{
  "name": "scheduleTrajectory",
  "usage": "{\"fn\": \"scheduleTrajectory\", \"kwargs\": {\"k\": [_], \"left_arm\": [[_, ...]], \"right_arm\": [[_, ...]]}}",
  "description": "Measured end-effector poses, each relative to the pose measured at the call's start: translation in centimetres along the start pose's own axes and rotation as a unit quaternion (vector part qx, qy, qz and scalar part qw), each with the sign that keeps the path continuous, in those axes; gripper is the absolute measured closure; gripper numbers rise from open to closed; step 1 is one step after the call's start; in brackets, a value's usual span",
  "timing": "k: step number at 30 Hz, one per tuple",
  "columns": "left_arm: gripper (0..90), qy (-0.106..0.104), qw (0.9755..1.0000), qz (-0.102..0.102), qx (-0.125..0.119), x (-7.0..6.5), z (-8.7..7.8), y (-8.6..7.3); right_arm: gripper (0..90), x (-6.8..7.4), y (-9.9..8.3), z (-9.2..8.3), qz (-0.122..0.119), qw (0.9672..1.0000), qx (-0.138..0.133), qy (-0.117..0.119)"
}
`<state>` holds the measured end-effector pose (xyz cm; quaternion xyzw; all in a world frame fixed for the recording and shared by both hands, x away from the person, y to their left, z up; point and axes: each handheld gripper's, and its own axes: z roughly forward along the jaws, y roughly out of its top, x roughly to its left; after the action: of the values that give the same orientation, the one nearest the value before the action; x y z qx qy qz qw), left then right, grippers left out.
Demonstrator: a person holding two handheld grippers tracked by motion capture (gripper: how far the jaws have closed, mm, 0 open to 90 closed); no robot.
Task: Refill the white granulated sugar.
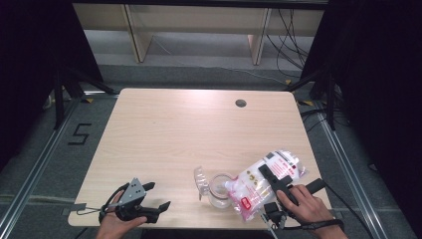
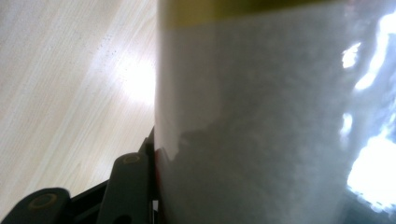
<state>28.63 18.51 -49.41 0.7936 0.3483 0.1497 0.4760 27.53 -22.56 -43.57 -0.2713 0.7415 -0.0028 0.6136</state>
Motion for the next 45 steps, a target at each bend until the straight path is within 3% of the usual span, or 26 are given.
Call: {"fn": "scheduleTrajectory", "kwargs": {"k": [14,22,45], "left_arm": [[16.3,0.000,1.0000,0.001,0.000,-0.01,0.01,0.00],[16.3,-0.002,0.9999,0.013,0.005,0.13,-0.10,0.08],[16.4,-0.002,1.0000,0.004,0.006,0.06,-0.04,0.02]], "right_arm": [[53.5,-0.09,0.02,-0.05,0.000,1.0000,-0.002,0.001],[53.6,-0.10,-0.01,-0.07,0.000,1.0000,-0.002,0.002],[53.9,-0.10,-0.03,-0.18,0.000,1.0000,0.002,0.000]]}}
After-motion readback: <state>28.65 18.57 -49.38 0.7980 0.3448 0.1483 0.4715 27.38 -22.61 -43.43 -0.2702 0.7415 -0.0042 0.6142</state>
